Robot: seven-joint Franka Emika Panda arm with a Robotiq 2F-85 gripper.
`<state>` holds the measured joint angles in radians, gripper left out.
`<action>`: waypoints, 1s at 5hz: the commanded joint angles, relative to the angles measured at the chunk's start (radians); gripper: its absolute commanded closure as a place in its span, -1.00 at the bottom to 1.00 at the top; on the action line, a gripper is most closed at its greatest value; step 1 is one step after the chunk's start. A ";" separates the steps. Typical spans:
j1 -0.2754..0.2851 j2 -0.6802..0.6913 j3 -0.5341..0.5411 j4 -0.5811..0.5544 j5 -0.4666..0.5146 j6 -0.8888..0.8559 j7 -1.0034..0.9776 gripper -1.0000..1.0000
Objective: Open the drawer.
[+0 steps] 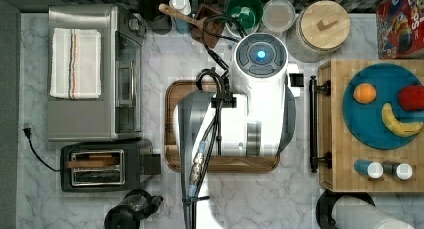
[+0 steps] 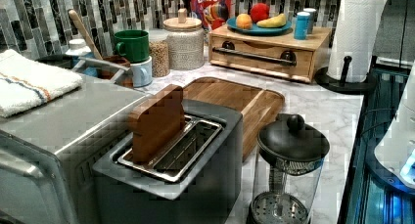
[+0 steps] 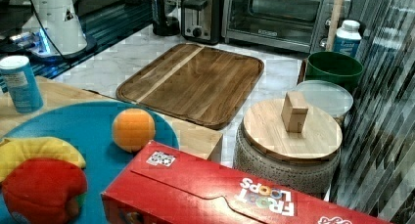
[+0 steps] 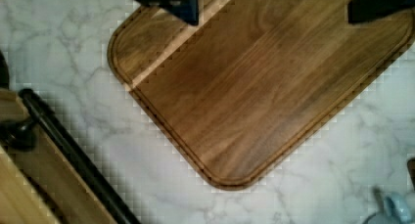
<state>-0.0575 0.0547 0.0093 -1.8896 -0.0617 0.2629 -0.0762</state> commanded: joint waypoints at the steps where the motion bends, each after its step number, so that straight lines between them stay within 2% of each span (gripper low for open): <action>1: -0.039 -0.036 -0.036 -0.079 -0.046 0.100 -0.440 -1.00; 3: -0.077 -0.025 -0.068 -0.112 -0.117 0.194 -0.735 -1.00; 4: -0.083 0.008 -0.103 -0.079 -0.125 0.198 -0.857 -1.00; 5: -0.104 0.028 -0.119 -0.093 -0.111 0.260 -0.935 -1.00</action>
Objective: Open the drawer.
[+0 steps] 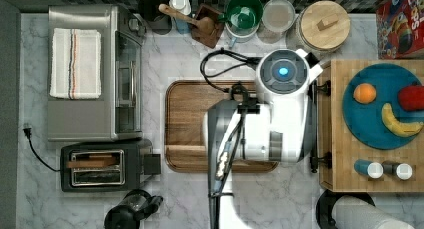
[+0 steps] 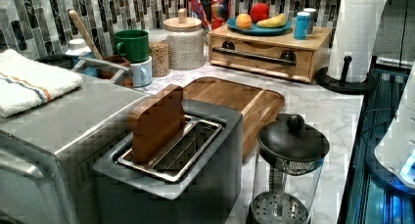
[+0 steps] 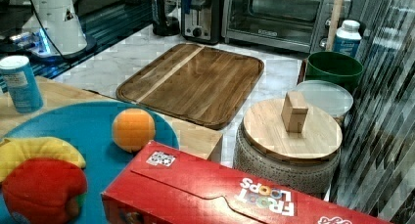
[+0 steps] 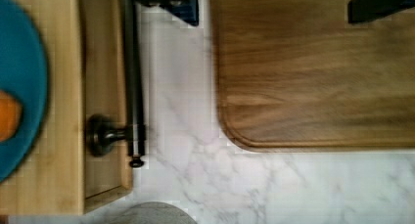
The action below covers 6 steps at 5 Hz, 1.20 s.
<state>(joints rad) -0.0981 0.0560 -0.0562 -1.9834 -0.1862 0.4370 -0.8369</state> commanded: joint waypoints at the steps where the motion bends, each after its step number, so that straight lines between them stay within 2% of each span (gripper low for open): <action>1: -0.089 0.072 -0.056 0.033 0.030 0.093 -0.231 -1.00; 3: -0.106 0.114 -0.071 0.032 0.029 0.146 -0.272 -1.00; 4: -0.145 0.128 -0.040 0.006 0.032 0.195 -0.266 -1.00; 6: -0.165 0.164 -0.045 -0.043 0.060 0.317 -0.287 -1.00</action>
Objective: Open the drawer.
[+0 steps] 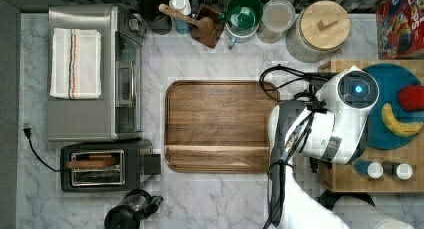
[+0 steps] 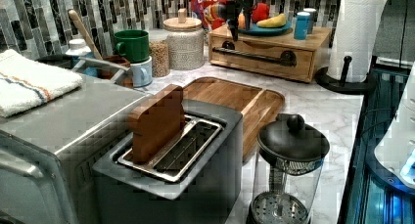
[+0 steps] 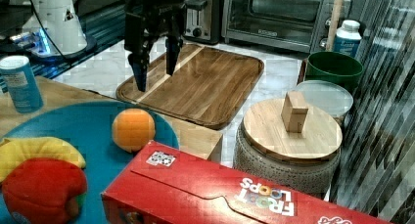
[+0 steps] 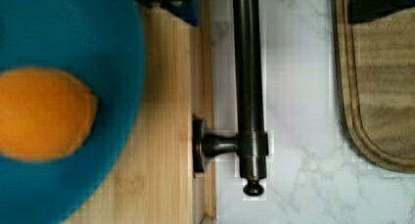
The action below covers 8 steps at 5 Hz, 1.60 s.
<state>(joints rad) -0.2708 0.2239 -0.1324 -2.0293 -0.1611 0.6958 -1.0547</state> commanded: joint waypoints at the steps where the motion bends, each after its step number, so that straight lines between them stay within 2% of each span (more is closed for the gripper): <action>1: -0.013 0.019 0.042 0.006 0.020 0.071 -0.065 -1.00; 3: -0.029 0.035 0.044 -0.046 0.011 0.134 -0.025 -1.00; 6: -0.004 -0.006 0.035 -0.197 0.021 0.241 0.108 -1.00; 7: 0.020 -0.001 0.014 -0.205 -0.023 0.247 0.163 -1.00; 8: 0.006 0.026 0.012 -0.209 -0.041 0.303 0.159 -1.00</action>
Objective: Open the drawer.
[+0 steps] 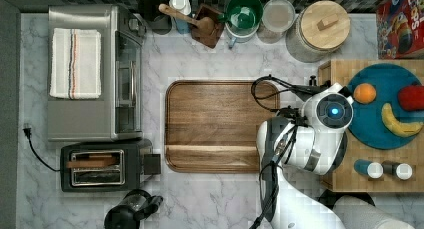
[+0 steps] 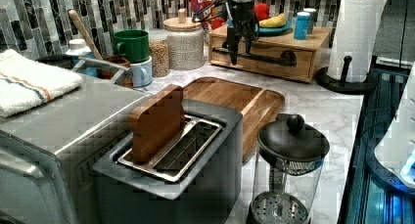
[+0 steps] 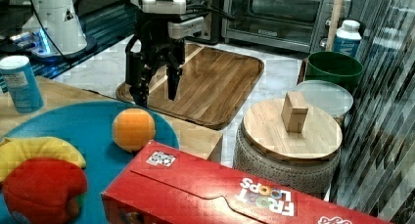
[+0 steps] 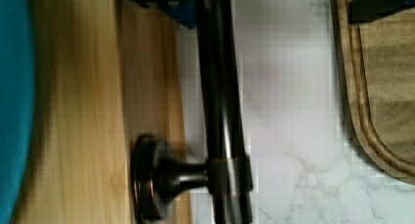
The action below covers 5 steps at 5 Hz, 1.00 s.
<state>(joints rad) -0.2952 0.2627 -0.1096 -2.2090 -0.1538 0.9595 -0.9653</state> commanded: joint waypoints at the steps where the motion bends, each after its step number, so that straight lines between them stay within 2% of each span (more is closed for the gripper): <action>1: 0.022 -0.006 0.012 -0.013 -0.012 0.022 0.046 -1.00; 4: 0.089 0.017 0.082 0.013 0.057 -0.063 0.114 -1.00; 5: 0.139 0.005 0.098 -0.016 0.007 -0.034 0.179 -1.00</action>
<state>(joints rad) -0.2964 0.2666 -0.1151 -2.2129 -0.1461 0.9424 -0.9023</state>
